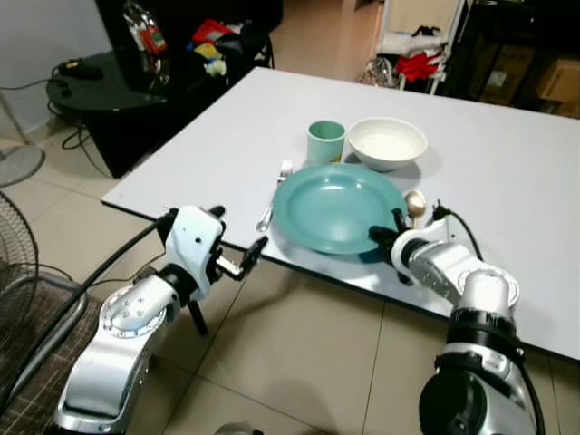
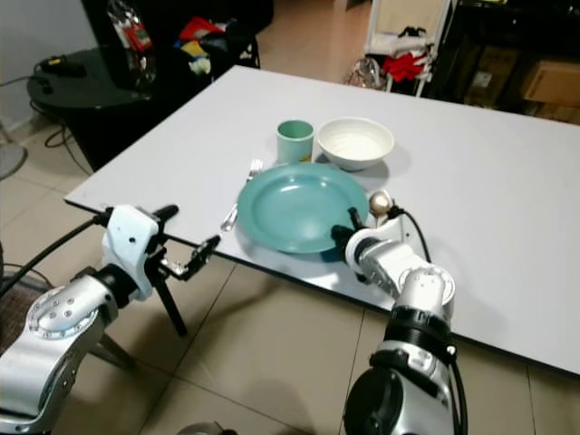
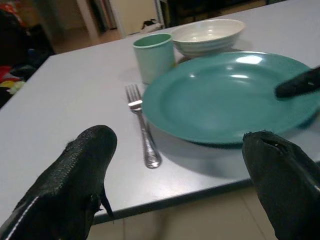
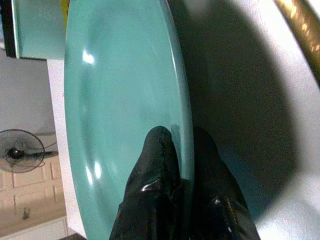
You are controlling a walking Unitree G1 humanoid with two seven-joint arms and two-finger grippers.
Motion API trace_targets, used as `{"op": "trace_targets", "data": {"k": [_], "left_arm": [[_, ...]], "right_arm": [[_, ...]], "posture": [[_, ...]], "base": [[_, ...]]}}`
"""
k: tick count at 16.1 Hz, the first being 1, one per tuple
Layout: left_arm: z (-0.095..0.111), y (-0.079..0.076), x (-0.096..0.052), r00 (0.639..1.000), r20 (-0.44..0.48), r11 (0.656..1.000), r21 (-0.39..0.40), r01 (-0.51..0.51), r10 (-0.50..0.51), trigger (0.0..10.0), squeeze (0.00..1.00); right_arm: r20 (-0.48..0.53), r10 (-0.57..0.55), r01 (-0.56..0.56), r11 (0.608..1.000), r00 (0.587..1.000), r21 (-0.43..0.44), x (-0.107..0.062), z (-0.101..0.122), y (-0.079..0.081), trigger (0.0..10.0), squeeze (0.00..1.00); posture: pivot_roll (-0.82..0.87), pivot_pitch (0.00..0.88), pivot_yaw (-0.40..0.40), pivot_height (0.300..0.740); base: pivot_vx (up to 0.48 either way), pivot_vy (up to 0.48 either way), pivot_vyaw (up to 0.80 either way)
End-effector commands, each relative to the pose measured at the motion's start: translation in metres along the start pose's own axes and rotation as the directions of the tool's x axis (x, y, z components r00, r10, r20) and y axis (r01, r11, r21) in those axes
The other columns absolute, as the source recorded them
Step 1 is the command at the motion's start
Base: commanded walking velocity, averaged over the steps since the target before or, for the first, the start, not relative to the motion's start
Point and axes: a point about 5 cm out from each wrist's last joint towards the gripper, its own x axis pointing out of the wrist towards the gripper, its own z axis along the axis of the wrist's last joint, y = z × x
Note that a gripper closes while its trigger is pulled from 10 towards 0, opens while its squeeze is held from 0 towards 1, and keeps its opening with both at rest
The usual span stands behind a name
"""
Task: Setting the table
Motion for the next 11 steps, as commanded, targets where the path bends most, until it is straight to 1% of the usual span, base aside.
{"op": "trace_targets", "data": {"k": [1, 2, 3, 4, 5, 8, 11], "left_arm": [[0.003, -0.010, -0.003, 0.996, 0.002, 0.995, -0.039, 0.089, -0.089, 10.0, 0.00], [0.003, -0.011, -0.004, 0.995, 0.003, 0.994, -0.046, 0.100, -0.100, 10.0, 0.00], [0.004, -0.018, -0.006, 0.986, 0.004, 0.984, -0.075, 0.164, -0.165, 10.0, 0.00], [0.003, -0.020, -0.007, 0.984, -0.003, 0.981, -0.078, 0.177, -0.178, 10.0, 0.00], [0.002, -0.021, -0.006, 0.984, -0.014, 0.981, -0.076, 0.178, -0.180, 10.0, 0.00], [0.003, -0.018, -0.005, 0.985, -0.018, 0.983, -0.074, 0.168, -0.169, 10.0, 0.00], [0.004, -0.017, -0.006, 0.985, -0.020, 0.983, -0.078, 0.168, -0.170, 10.0, 0.00]], "right_arm": [[0.006, 0.017, -0.017, 1.000, 1.000, 0.007, 0.000, 0.003, 0.009, 10.0, 0.00], [0.006, 0.014, -0.014, 1.000, 1.000, 0.006, 0.000, 0.003, 0.009, 10.0, 0.00], [0.004, 0.012, -0.012, 1.000, 1.000, 0.009, 0.001, 0.002, 0.009, 10.0, 0.39], [0.001, 0.016, -0.016, 1.000, 1.000, 0.005, 0.000, 0.001, 0.009, 10.0, 0.59], [-0.005, 0.020, -0.020, 1.000, 1.000, 0.005, 0.000, 0.001, 0.009, 10.0, 1.00], [-0.012, 0.019, -0.019, 1.000, 1.000, 0.002, 0.001, 0.000, 0.008, 10.0, 1.00], [0.009, 0.014, -0.014, 0.999, 1.000, -0.035, -0.008, 0.001, 0.007, 10.0, 1.00]], "posture": [[0.11, 0.000, 0.041, 0.740], [0.11, 0.000, 0.041, 0.740], [0.11, 0.000, 0.043, 0.740], [0.10, 0.000, 0.046, 0.740], [0.10, 0.000, 0.049, 0.740], [0.10, 0.000, 0.055, 0.740], [0.09, 0.000, 0.059, 0.740]], "base": [[0.000, 0.000, 0.00], [0.000, 0.000, 0.00], [0.000, 0.000, 0.00], [0.000, 0.000, 0.00], [0.000, 0.000, 0.00], [0.000, 0.000, 0.00], [0.000, 0.000, 0.00]]}}
